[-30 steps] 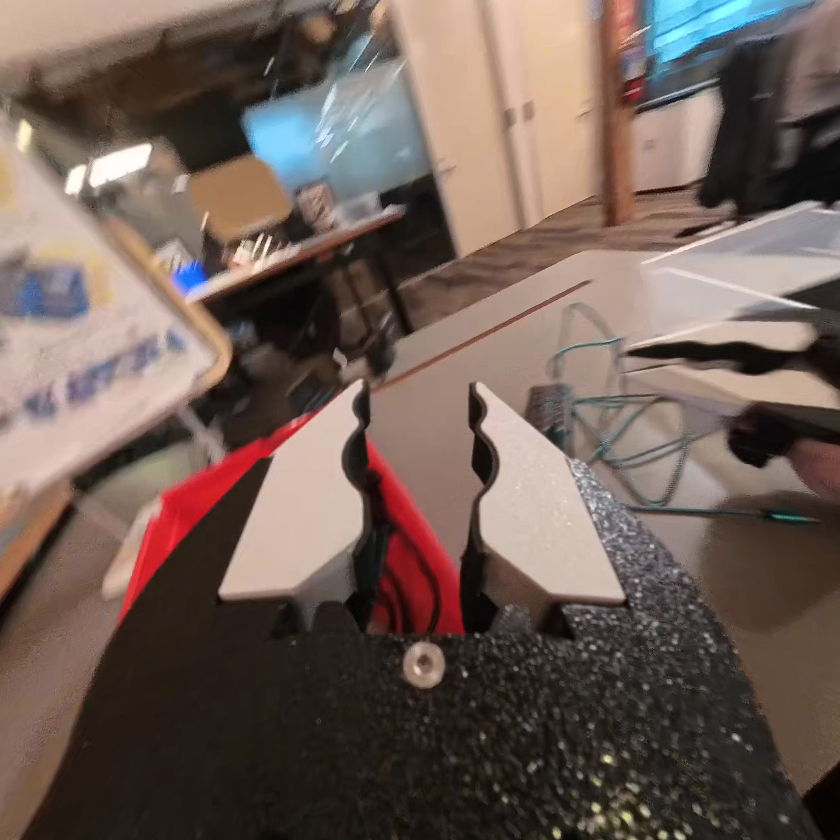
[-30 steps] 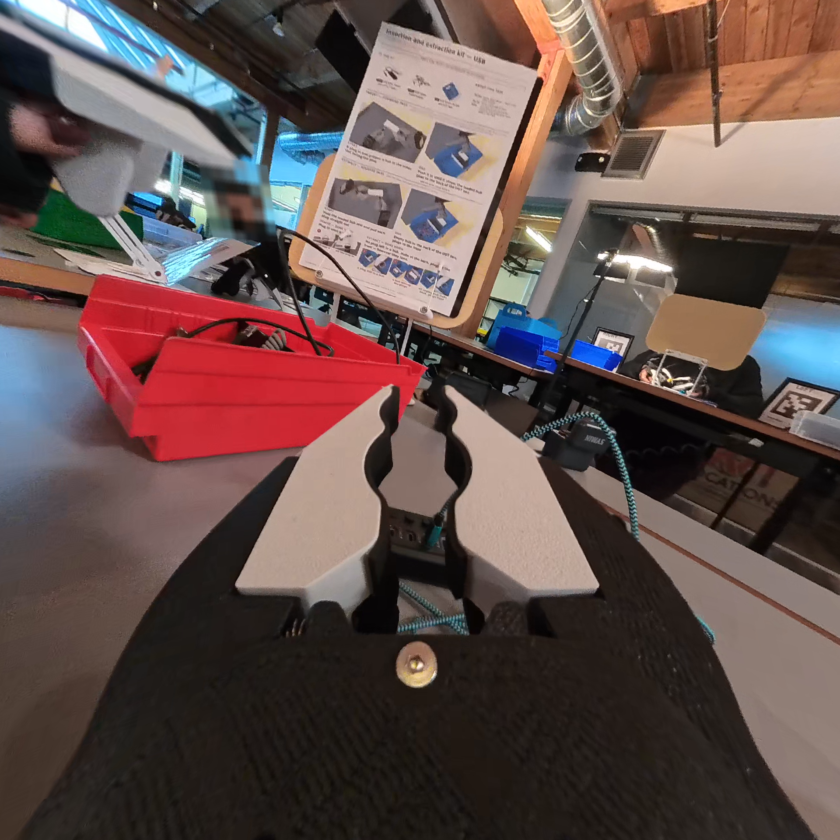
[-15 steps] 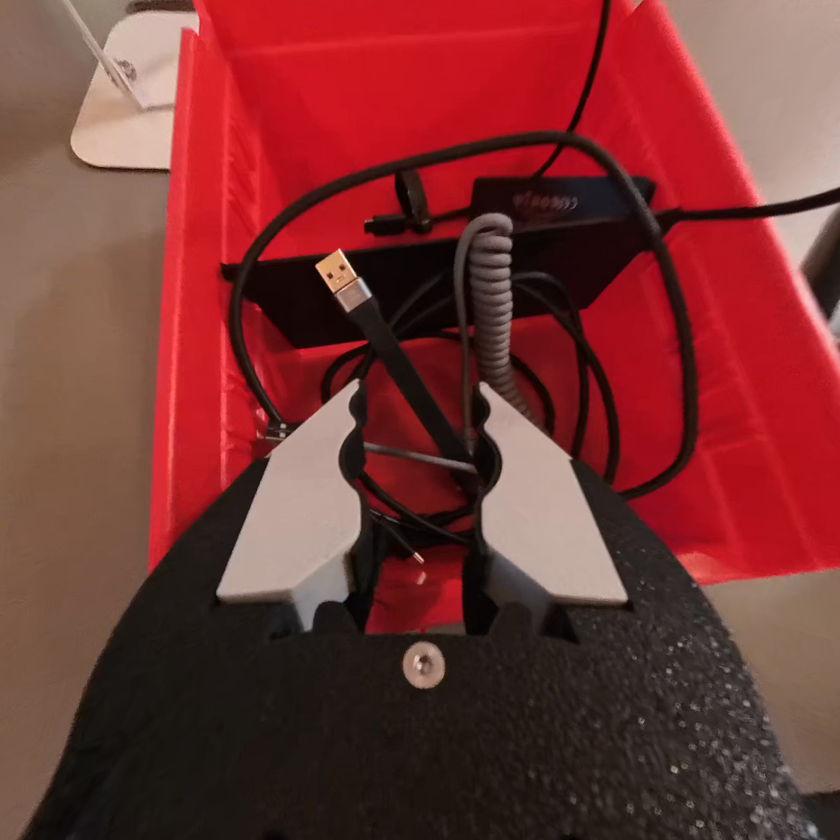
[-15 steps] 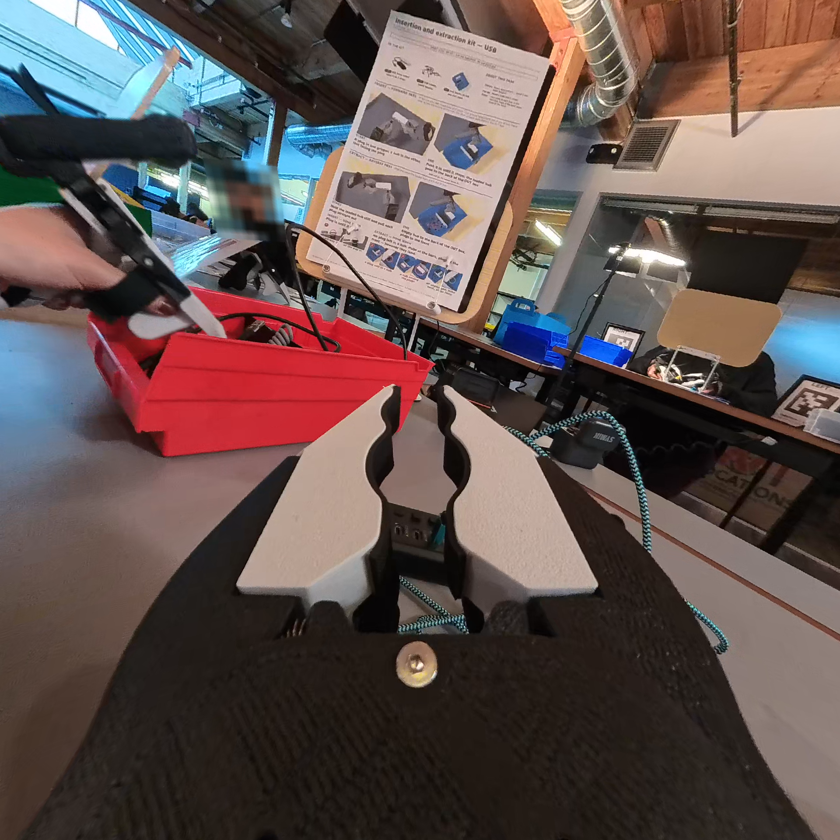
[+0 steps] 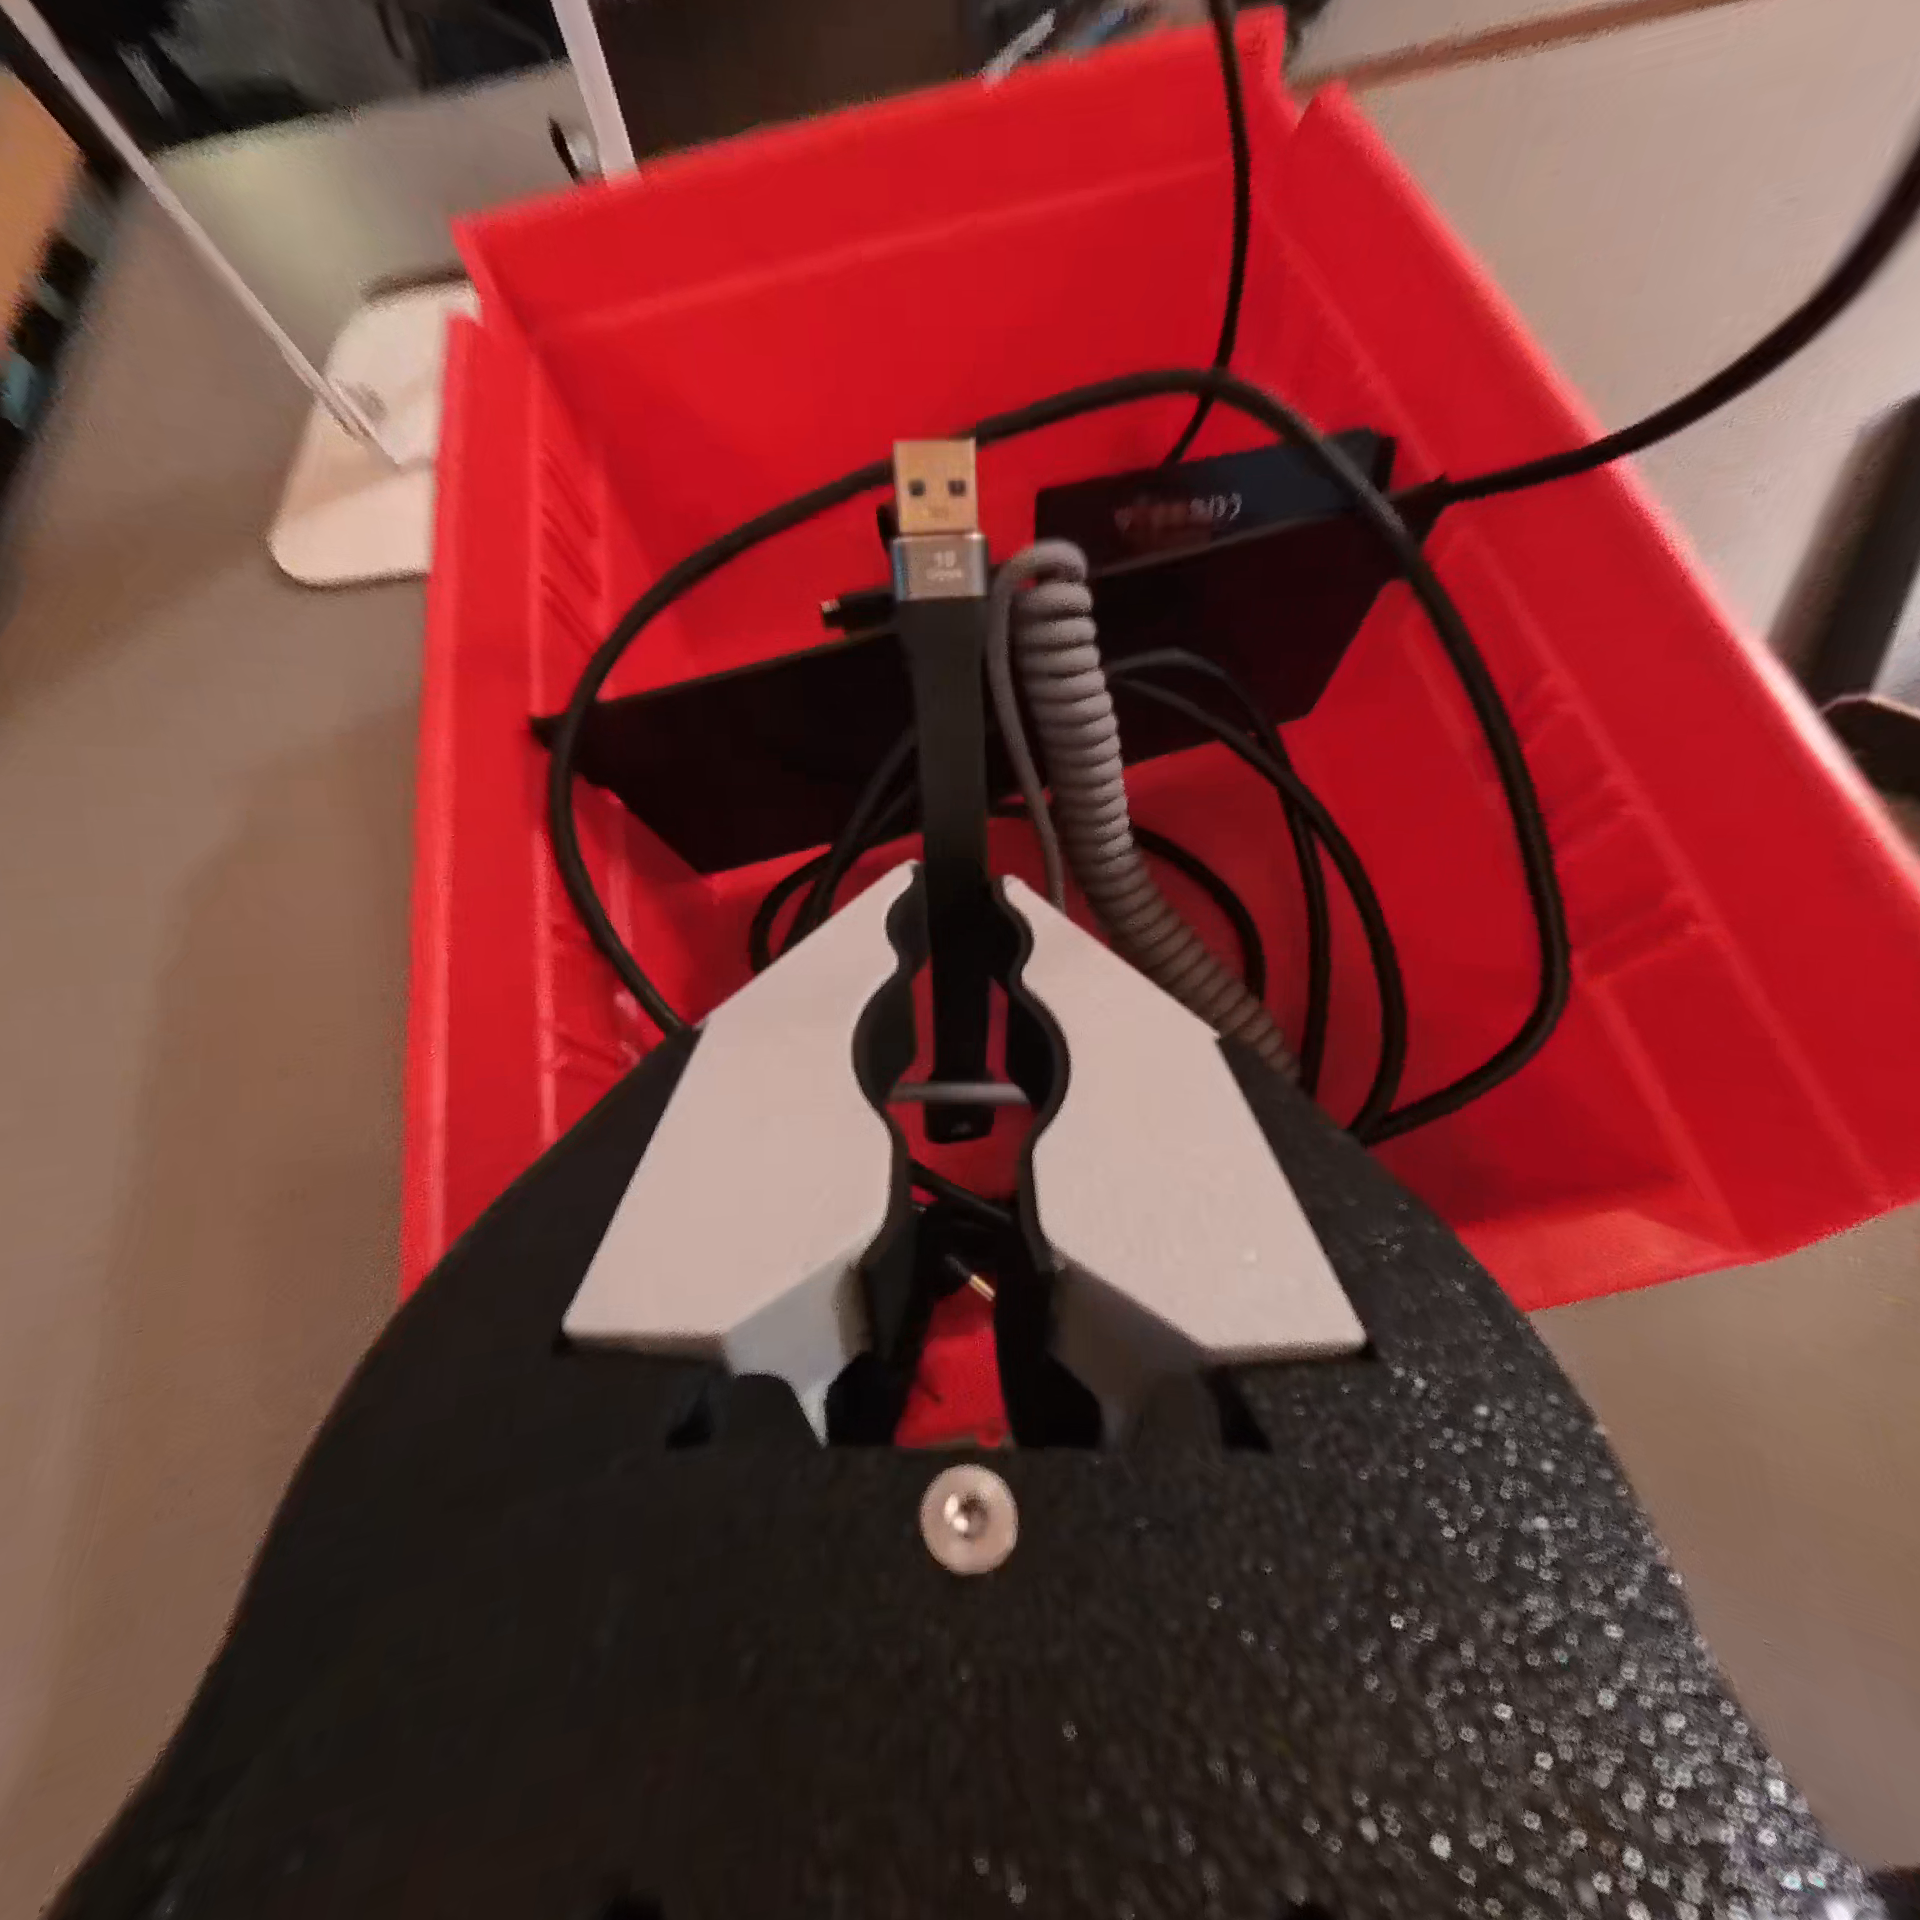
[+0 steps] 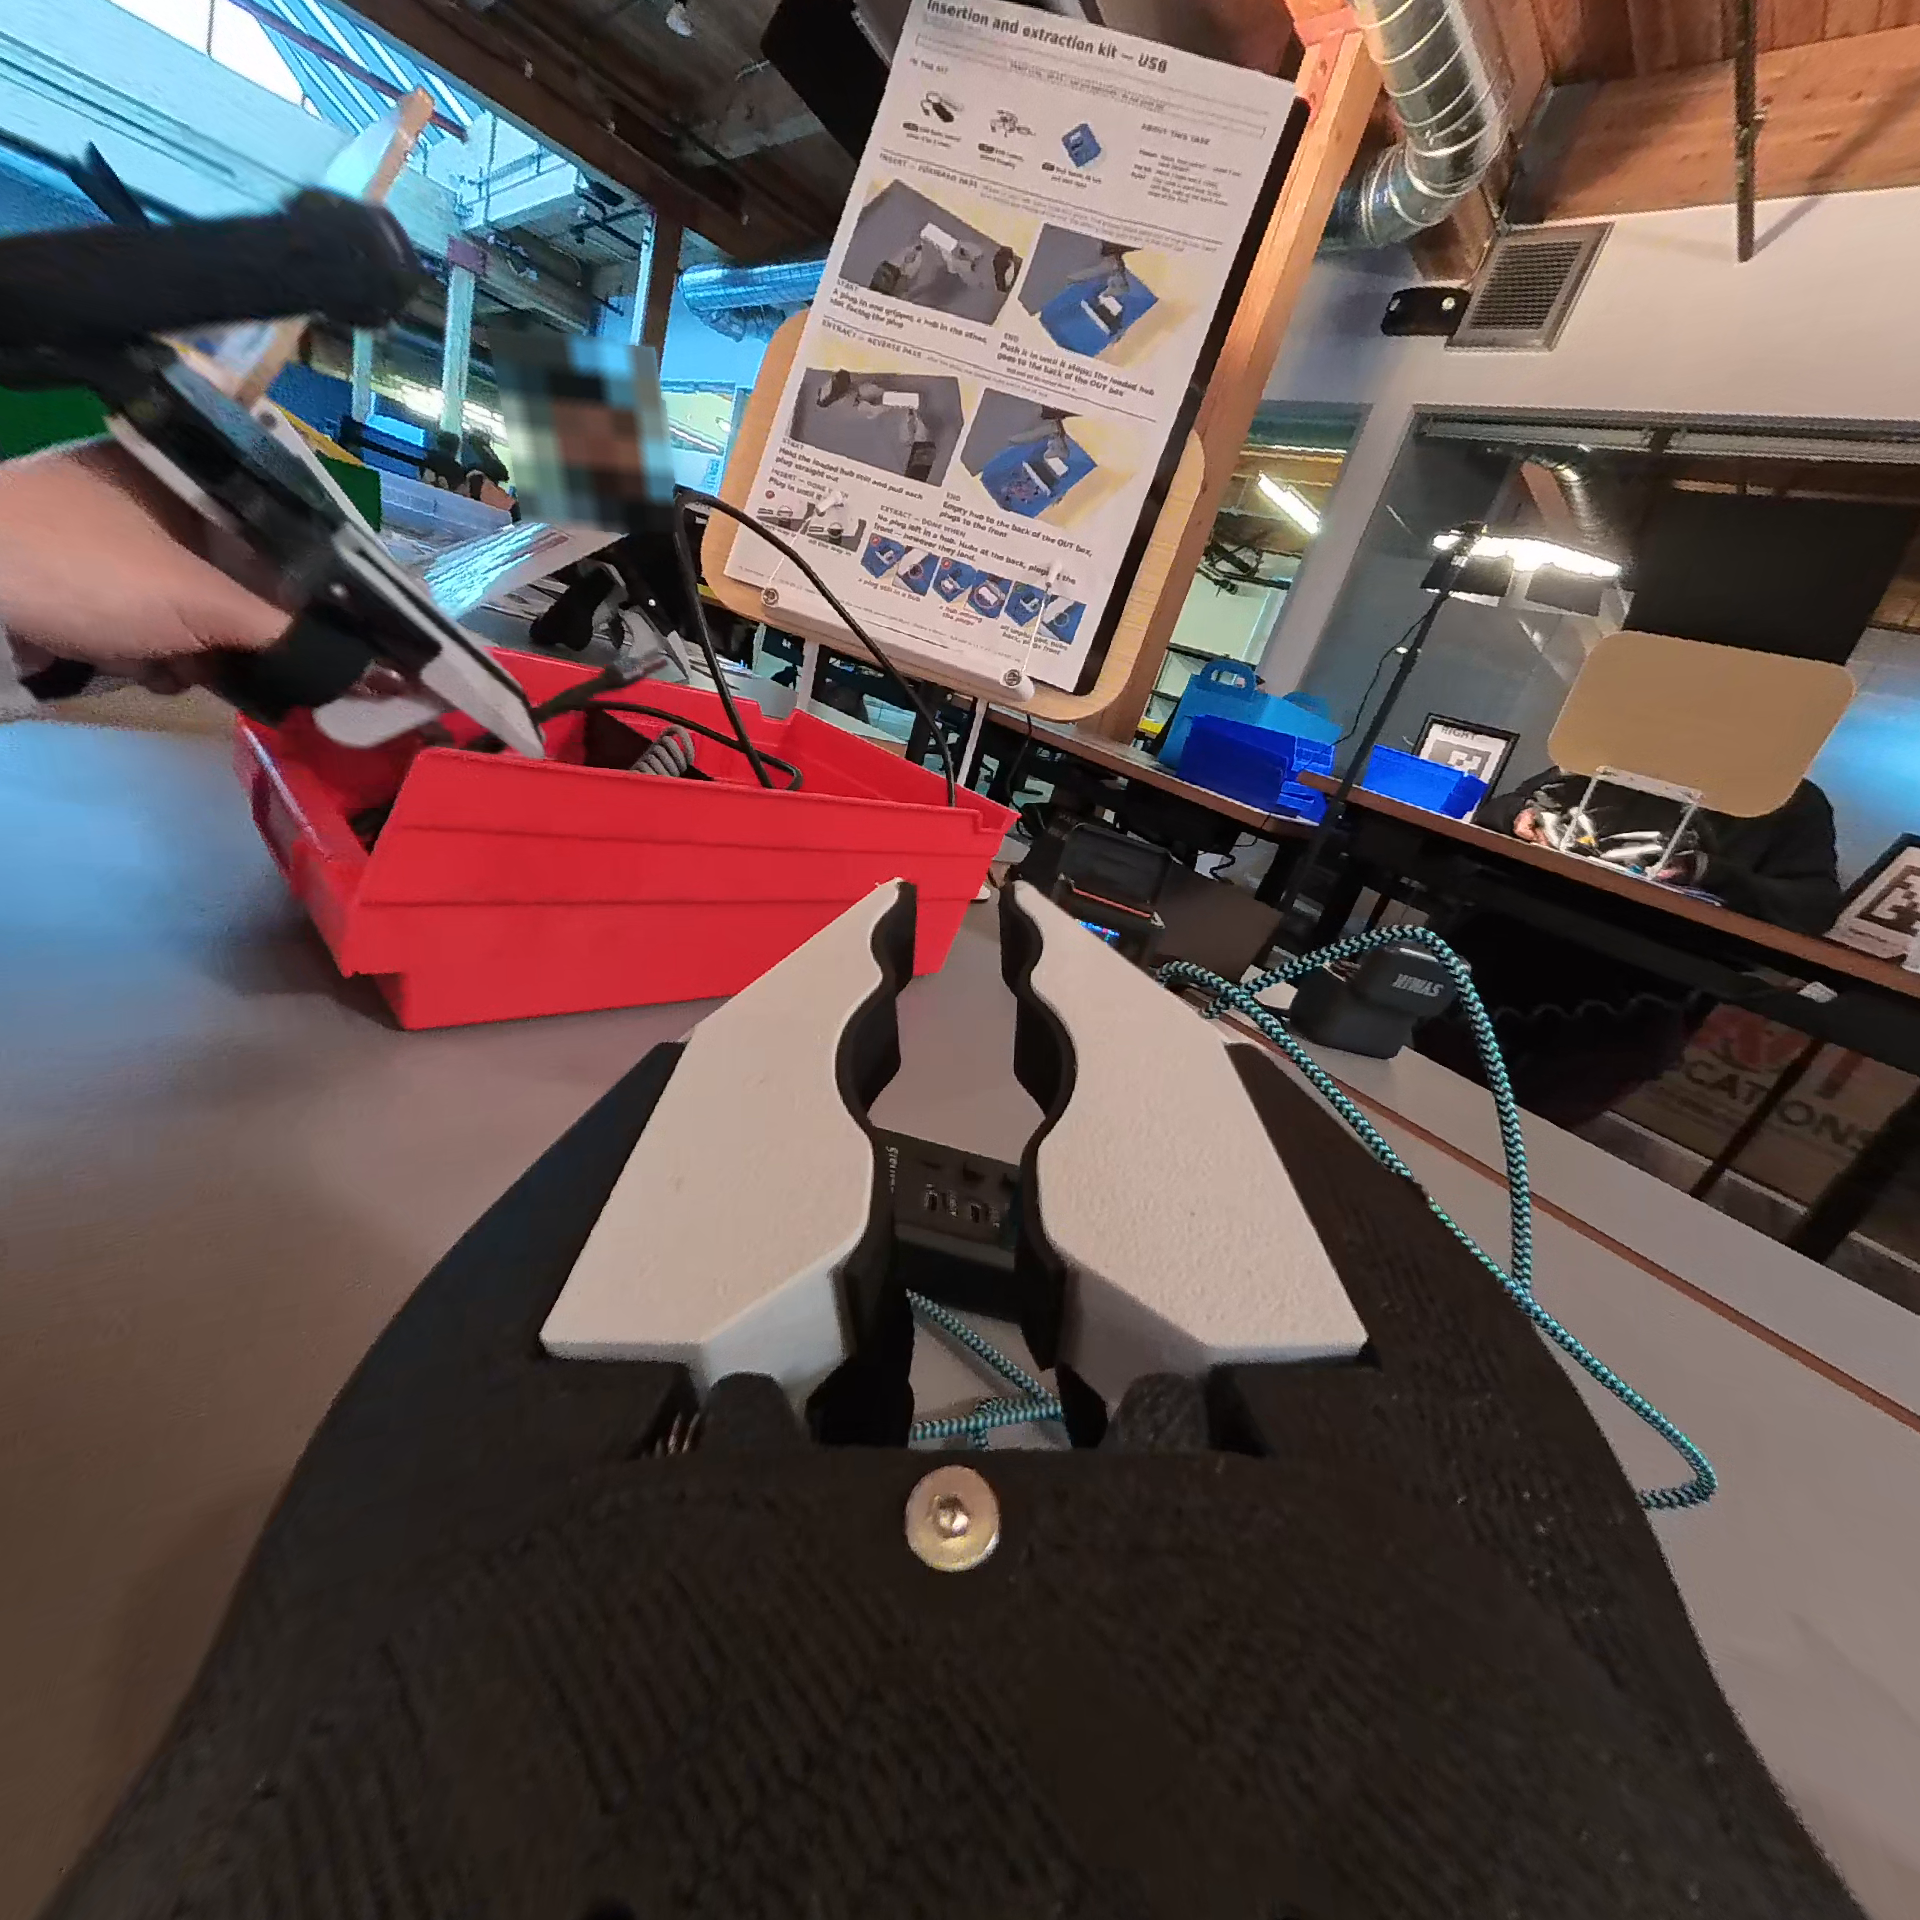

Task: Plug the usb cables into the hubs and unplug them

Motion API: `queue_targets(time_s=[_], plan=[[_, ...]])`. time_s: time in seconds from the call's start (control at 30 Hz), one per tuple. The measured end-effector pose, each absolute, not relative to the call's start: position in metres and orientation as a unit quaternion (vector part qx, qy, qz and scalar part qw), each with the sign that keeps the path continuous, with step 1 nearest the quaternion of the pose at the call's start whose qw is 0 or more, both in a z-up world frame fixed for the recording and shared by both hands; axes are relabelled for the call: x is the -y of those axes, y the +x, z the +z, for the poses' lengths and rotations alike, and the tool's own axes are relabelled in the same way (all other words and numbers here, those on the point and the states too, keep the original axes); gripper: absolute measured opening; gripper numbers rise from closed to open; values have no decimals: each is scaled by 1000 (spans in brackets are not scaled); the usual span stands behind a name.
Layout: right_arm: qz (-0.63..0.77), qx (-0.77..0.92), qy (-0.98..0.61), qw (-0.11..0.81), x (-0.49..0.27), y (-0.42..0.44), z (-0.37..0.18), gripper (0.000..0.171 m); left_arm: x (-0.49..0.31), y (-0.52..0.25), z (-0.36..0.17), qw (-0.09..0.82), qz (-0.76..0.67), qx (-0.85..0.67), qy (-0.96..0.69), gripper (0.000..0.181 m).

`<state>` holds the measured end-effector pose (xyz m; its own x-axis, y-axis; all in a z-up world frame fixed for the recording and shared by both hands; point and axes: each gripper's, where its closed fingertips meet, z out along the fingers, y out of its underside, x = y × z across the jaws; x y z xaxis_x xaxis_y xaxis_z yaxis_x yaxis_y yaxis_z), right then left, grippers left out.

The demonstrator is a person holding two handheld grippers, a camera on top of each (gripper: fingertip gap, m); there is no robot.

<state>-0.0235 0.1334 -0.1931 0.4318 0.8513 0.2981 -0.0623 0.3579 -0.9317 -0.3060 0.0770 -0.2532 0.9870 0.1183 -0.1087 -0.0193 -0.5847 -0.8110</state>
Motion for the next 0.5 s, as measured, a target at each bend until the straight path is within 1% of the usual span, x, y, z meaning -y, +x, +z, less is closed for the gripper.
queue_targets(time_s=[0.03, 0.2, 0.33, 0.43, 0.5], plan=[[323, 424, -465, 706, -133, -24, -193, 15, -75, -305, -243, 471, 90, 21, -877, 9], [320, 416, -463, 714, -135, -20, -188, 15, -61, -271, -165, 597, 121, -30, -792, 9], [373, 419, -447, 697, -120, -19, -164, 17, -49, -206, -108, 684, 113, -116, -711, 8], [437, 435, -419, 667, -90, -20, -134, 21, -45, -154, -87, 726, 145, -189, -645, 9], [481, 446, -396, 642, -64, -20, -112, 24, -45, -119, -85, 745, 145, -231, -609, 8]])
